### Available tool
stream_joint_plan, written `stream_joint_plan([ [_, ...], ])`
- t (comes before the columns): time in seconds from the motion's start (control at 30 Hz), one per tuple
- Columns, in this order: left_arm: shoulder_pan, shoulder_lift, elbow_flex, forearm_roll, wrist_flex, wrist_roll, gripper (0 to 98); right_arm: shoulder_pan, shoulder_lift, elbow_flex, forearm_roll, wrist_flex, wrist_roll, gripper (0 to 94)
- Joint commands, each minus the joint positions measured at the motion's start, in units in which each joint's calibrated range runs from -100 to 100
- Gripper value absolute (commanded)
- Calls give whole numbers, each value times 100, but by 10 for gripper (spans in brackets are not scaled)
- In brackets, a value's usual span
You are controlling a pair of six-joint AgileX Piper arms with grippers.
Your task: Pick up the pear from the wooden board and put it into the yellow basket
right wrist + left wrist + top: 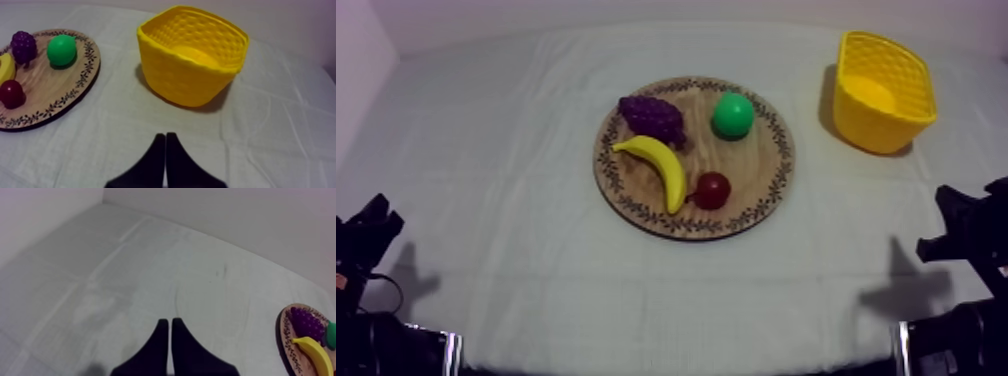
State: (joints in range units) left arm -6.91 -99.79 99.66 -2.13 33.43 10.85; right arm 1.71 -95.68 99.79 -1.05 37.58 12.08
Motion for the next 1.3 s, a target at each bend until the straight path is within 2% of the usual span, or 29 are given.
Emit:
stream_joint_plan([
  [0.0, -1, -4, 11, 6, -94, -8, 1, -17, 1, -1, -9, 57, -34, 4],
  [0.9, -1, -4, 11, 6, -94, -8, 1, -17, 1, -1, -9, 57, -34, 5],
  [1.03, -1, -4, 11, 6, -94, -8, 1, -193, 1, -1, -8, 49, -1, 7],
  [1.27, -1, -4, 11, 6, -94, -6, 1, -437, 92, -366, -1, 663, -29, 53],
])
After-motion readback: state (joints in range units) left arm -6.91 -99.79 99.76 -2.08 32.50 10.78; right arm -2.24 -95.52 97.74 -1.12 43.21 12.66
